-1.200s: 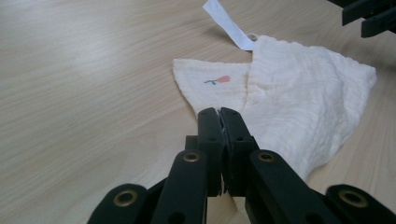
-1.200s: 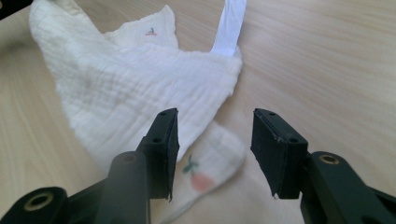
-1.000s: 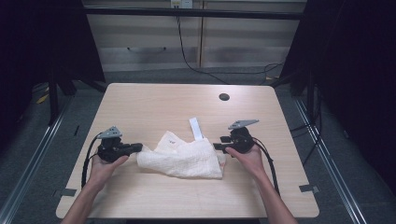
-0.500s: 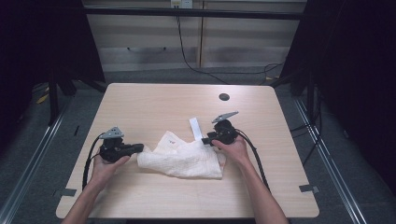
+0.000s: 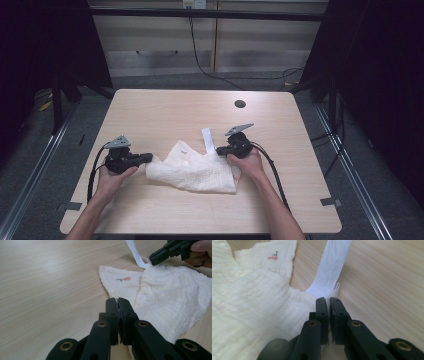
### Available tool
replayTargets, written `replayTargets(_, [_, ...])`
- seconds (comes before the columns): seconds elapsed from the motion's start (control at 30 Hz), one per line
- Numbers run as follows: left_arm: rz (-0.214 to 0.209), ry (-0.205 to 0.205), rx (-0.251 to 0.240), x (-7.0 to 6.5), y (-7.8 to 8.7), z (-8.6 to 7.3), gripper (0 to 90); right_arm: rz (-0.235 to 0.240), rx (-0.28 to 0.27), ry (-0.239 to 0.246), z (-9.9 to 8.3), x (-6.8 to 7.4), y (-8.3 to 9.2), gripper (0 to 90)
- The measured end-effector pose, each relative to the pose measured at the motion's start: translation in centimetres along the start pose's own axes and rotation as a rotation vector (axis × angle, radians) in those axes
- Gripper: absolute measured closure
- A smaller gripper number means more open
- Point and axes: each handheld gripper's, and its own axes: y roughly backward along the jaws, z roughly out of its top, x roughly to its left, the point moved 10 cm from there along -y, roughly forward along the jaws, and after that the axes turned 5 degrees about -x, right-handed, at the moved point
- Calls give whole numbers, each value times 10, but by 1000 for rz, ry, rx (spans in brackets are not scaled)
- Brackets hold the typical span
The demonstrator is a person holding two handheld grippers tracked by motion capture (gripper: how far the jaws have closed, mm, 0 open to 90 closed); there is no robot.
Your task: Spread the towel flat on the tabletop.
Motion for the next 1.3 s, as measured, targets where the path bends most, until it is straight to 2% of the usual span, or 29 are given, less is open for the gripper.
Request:
replayTargets(0.03, [0,2,-2,0,1,0,874,21,-18,-12,2,2,1,884])
replayTargets(0.1, [-2,4,-7,1,2,1,873,28,-20,-20,2,4,2,885])
replayTargets(0.2, [1,8,-22,2,5,3,874,50,-63,-40,11,6,9,889])
replayTargets(0.3, [-3,8,-40,0,7,7,875,51,-113,-51,24,4,24,890])
replayTargets(0.4, [0,-17,-52,-2,12,15,875,40,-134,-48,31,2,35,891])
replayTargets(0.5, [-12,1,-128,-5,24,35,876,31,-173,-53,42,-1,53,892])
replayTargets(0.6, [-17,-29,-146,-7,31,48,878,21,-200,-49,51,-4,70,893])
replayTargets(0.63, [-18,-34,-154,-8,32,52,879,11,-225,-43,60,-5,82,893])
replayTargets(0.67, [-20,-38,-166,-10,34,58,879,11,-225,-43,60,-5,82,893])
replayTargets(0.77, [-24,-60,-196,-15,39,76,879,12,-272,-33,74,-4,99,894])
replayTargets(0.87, [-37,-69,-245,-21,45,100,879,8,-309,-36,87,-6,114,894])
replayTargets(0.93, [-35,-89,-256,-23,46,113,880,2,-329,-30,97,-8,122,895])
replayTargets(1.03, [-25,-107,-275,-26,48,133,880,-25,-324,-2,112,-11,134,896])
replayTargets(1.1, [-21,-108,-298,-26,50,147,880,-35,-340,9,126,-12,144,896])
replayTargets(1.13, [-15,-112,-300,-25,50,153,880,-48,-350,29,139,-13,153,896])
replayTargets(1.2, [2,-125,-308,-22,50,165,879,-56,-353,33,144,-14,156,896])
replayTargets(1.23, [11,-132,-313,-19,50,170,880,-68,-363,43,158,-16,165,896])
replayTargets(1.3, [29,-124,-312,-14,47,177,880,-77,-375,45,170,-18,171,896])
